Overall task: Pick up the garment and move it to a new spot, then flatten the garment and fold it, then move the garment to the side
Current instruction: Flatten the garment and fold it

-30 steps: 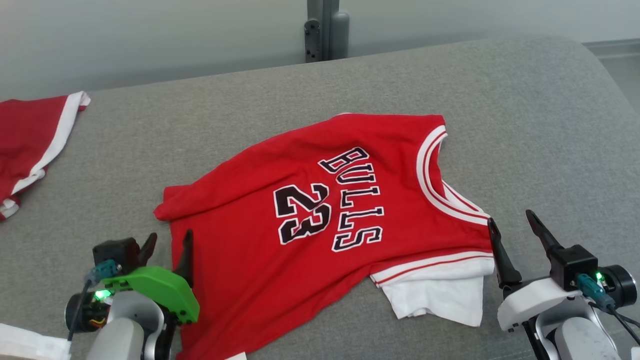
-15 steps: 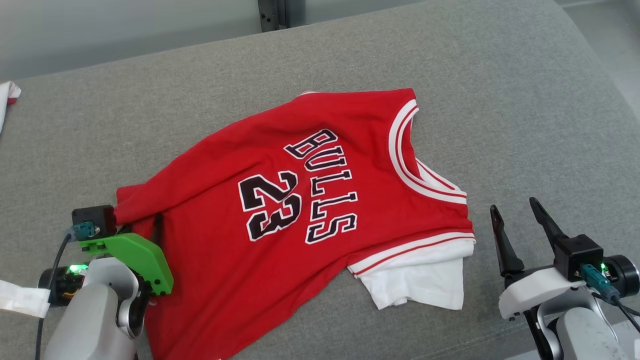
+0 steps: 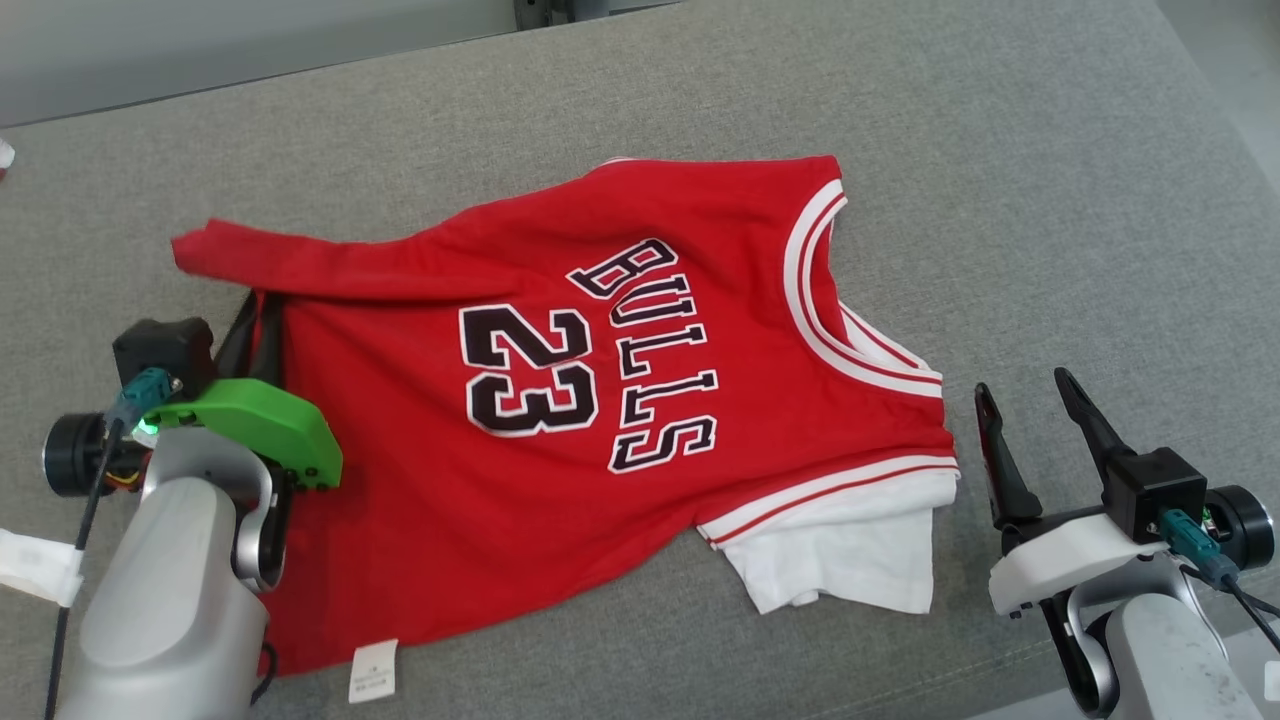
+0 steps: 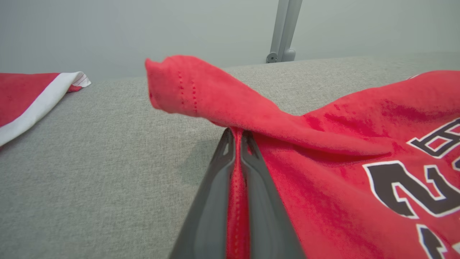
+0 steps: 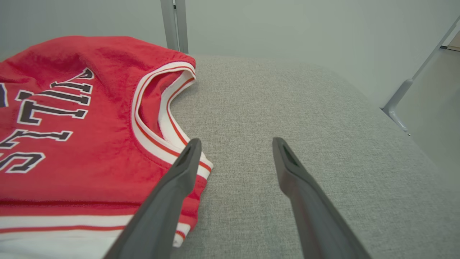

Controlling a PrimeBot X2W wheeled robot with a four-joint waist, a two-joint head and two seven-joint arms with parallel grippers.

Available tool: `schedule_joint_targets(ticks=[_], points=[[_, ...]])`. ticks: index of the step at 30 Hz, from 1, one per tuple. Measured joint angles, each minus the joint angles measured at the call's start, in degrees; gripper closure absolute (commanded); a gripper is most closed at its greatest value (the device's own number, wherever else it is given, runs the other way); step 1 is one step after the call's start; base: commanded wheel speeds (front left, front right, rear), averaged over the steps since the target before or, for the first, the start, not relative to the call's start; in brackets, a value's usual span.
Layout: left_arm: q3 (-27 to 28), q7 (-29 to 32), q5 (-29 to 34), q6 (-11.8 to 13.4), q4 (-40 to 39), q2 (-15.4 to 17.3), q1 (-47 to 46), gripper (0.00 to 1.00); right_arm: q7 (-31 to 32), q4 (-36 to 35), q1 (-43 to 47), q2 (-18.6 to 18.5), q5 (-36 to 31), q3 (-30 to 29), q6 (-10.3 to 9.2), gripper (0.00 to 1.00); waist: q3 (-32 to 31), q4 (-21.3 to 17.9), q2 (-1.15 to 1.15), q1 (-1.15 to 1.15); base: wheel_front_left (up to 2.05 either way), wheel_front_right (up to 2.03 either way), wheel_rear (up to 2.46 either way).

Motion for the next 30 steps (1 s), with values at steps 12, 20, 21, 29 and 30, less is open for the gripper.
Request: schedule_joint_targets(ticks=[12,20,21,29,30], points=[[1.01,-4.35,1.36,3.07,5.08,1.81,-8.67,1.00,0.00,-0.60,-4.30,1.44,0.34,1.15,0.01,0.00,4.24,-2.41,0.00,0.00,0.00,0.00,0.00],[1.04,-6.47,1.72,3.09,8.34,1.62,-9.82,0.00,0.00,-0.63,-5.02,2.61,0.23,0.57,0.01,0.00,5.26,-3.24,0.00,0.00,0.00,0.00,0.00],[1.19,-6.69,1.66,3.09,8.28,1.60,-9.81,0.00,0.00,-0.58,-5.00,2.71,0.22,0.38,0.01,0.00,5.11,-3.05,0.00,0.00,0.00,0.00,0.00],[1.63,-7.83,1.66,2.25,2.36,0.24,-3.83,0.00,-0.01,-3.31,-4.16,3.30,-0.41,-2.60,0.01,0.00,2.28,-0.87,0.00,0.00,0.00,0.00,0.00],[1.74,-7.84,1.67,2.13,0.78,-0.24,-2.52,0.00,0.00,-3.74,-3.87,3.33,-0.47,-2.89,0.00,0.00,1.77,-0.53,0.00,0.00,0.00,0.00,0.00]])
